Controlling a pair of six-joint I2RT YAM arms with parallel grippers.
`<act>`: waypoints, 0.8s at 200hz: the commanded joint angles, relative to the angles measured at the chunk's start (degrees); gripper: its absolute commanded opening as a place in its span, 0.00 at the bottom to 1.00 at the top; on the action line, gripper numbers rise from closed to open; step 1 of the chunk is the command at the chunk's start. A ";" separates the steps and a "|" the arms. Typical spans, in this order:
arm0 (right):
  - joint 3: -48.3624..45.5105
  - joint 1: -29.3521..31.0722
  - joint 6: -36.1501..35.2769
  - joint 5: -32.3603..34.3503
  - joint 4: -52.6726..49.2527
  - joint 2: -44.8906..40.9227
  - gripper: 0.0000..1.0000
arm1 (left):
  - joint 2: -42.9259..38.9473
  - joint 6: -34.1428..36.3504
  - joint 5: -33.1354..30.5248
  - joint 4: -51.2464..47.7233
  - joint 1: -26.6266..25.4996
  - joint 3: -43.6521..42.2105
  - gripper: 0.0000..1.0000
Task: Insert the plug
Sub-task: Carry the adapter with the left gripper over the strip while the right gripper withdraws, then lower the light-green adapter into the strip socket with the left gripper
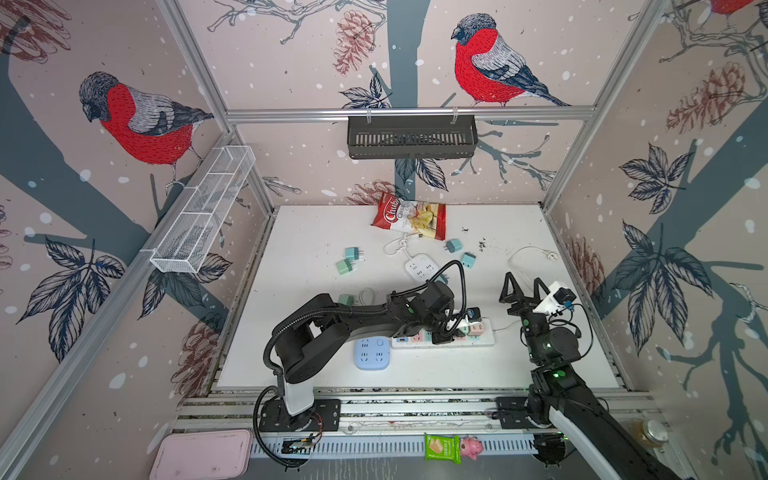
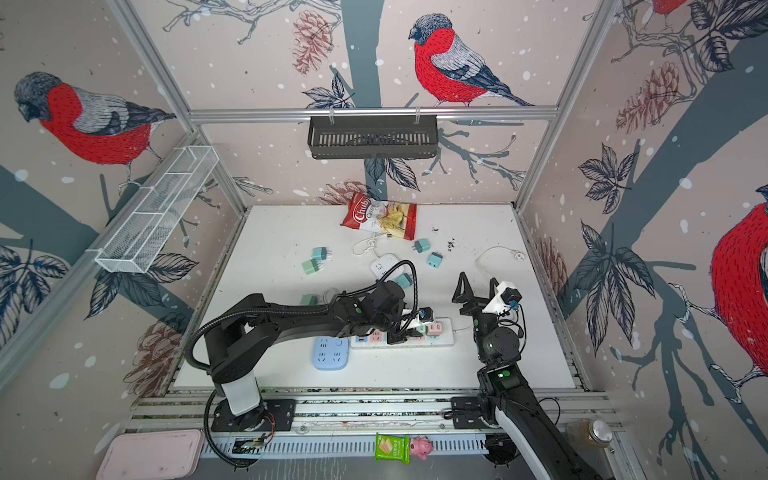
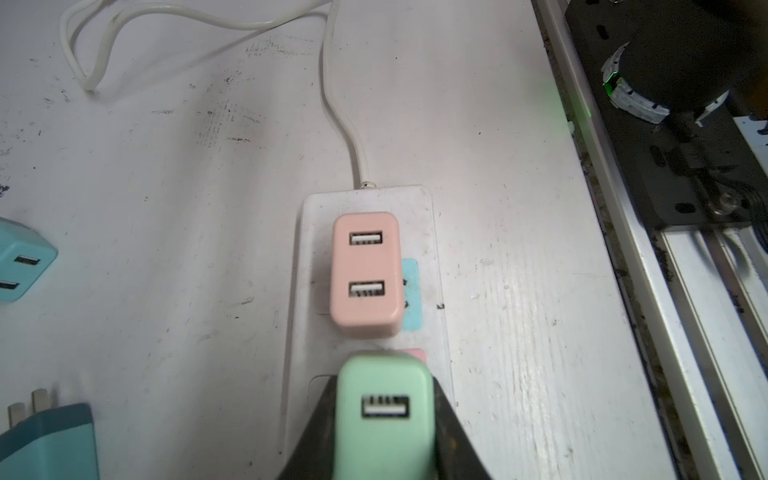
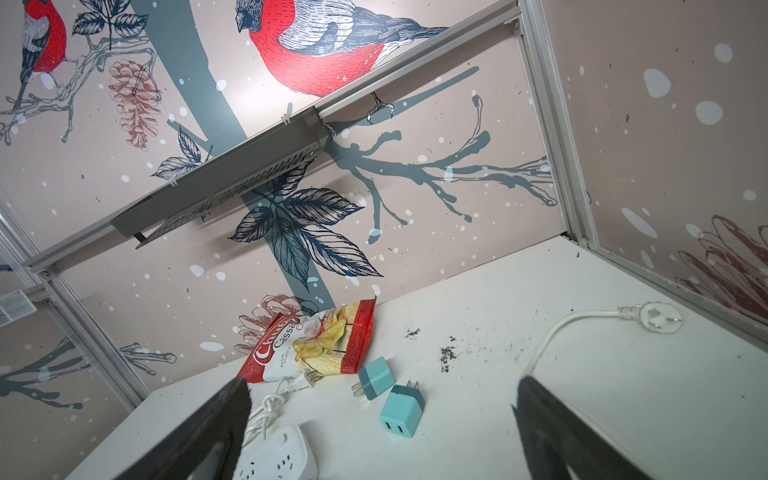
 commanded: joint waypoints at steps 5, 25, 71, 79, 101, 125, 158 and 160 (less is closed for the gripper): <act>-6.29 -0.10 -0.16 -0.62 0.23 -0.18 1.00 | 0.93 1.19 0.78 -3.52 0.18 -0.04 0.00; -6.37 -0.10 -0.05 -0.29 0.10 -0.32 1.00 | 1.56 1.37 1.89 -3.72 0.18 0.49 0.00; -6.37 -0.10 -0.01 -0.06 -0.02 -0.39 1.00 | 3.17 1.51 1.92 -4.75 0.18 1.63 0.00; -6.41 -0.10 -0.01 -0.22 -0.02 -0.40 1.00 | 3.36 1.39 1.74 -5.05 0.13 1.80 0.00; -6.37 -0.12 -0.14 -0.31 -0.03 -0.58 1.00 | 3.63 1.21 1.57 -5.15 0.21 1.90 0.00; -6.44 -0.18 0.01 -0.13 -0.07 -0.64 1.00 | 4.27 1.00 1.81 -5.33 0.58 2.14 0.00; -6.40 -0.20 0.02 0.07 -0.36 -0.77 1.00 | 5.42 0.42 2.13 -6.14 1.15 3.03 0.00; -6.44 -0.19 -0.02 0.08 -0.35 -0.80 1.00 | 5.42 0.44 2.12 -6.16 1.15 3.04 0.00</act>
